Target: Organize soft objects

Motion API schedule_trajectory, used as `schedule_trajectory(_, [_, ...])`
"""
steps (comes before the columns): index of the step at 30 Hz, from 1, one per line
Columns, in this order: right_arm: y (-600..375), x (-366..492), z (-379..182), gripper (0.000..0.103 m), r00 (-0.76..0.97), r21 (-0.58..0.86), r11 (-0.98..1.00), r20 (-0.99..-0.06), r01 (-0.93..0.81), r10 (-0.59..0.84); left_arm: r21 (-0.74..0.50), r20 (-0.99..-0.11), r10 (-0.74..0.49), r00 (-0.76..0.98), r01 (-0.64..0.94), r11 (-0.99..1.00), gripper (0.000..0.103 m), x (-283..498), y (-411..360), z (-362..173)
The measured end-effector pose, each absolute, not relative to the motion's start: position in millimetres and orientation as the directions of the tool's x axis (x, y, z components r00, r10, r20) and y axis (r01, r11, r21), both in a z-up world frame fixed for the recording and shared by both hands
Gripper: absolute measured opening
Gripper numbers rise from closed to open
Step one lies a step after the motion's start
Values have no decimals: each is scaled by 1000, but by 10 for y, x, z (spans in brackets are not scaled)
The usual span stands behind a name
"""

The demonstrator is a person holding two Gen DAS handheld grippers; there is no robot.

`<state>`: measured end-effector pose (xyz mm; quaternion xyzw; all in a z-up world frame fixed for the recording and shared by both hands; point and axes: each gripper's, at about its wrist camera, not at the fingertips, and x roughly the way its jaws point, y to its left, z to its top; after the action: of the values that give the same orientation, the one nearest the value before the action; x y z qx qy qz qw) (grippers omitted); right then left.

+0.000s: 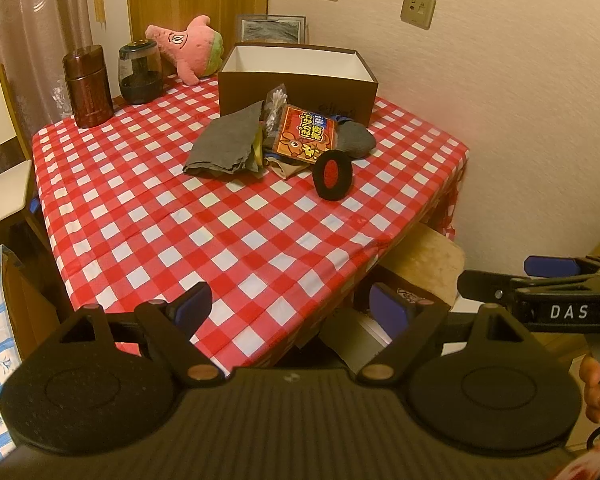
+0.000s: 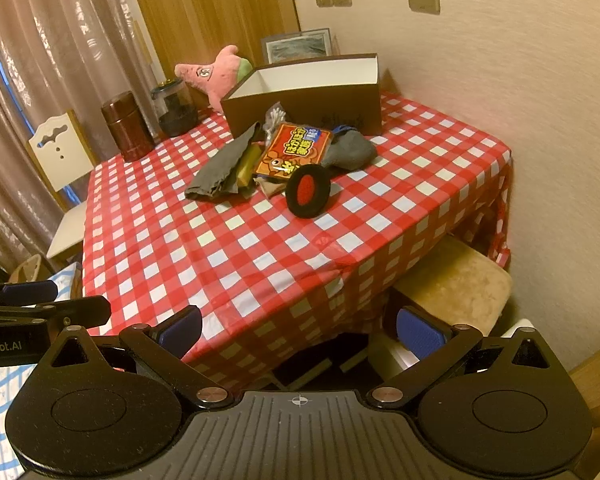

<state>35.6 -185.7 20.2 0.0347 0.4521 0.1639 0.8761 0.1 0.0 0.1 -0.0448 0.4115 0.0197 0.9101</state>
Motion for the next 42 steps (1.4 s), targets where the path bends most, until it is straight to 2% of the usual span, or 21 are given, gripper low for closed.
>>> schedule_trajectory(42, [-1839,401,203,103,541,209,944,-778,-256,319,-66,-749,-1,662,-73,995,85,-1,0,3])
